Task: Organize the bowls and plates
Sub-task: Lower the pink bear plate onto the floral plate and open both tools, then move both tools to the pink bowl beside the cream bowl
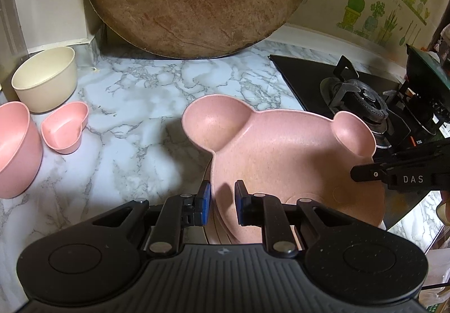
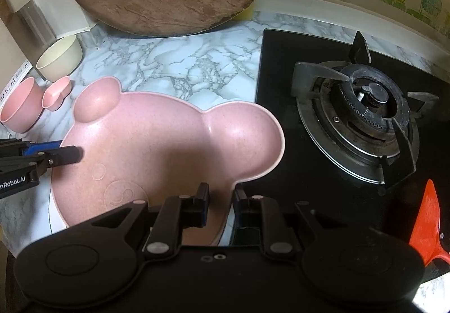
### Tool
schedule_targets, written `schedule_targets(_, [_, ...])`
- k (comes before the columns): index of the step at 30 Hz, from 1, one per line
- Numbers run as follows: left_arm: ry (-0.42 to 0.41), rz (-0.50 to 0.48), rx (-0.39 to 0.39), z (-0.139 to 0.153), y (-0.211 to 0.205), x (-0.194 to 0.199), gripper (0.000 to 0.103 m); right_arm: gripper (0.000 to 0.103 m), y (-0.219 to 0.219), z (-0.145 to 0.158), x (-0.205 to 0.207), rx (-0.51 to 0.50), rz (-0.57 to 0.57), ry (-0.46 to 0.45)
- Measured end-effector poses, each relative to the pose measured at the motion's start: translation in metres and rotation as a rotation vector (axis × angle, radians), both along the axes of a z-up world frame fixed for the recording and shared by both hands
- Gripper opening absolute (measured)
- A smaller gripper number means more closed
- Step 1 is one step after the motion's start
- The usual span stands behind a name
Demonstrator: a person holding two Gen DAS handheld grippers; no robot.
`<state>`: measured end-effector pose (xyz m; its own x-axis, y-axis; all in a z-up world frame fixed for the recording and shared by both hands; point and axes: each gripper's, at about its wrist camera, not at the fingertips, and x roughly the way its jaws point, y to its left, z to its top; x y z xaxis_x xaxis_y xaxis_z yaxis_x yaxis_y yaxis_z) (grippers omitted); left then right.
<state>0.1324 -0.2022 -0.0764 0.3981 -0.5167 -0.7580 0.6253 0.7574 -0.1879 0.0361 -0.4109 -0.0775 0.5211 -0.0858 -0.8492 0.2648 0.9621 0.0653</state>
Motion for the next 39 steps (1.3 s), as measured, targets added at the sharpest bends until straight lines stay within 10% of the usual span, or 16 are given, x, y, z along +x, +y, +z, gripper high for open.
schedule_targets(21, [0.001,-0.021,0.021,0.002,0.001,-0.006,0.019,0.020,0.016,0.022,-0.019,-0.025,-0.004,-0.035])
schedule_targets(28, [-0.020,-0.034,0.011,0.007,0.009,-0.013,0.055,0.020,0.027,0.028,-0.023,0.004,-0.003,-0.063])
schedule_targets(39, [-0.061,-0.023,-0.038,0.030,0.037,-0.027,0.064,0.021,0.054,0.045,-0.028,0.039,0.038,-0.136])
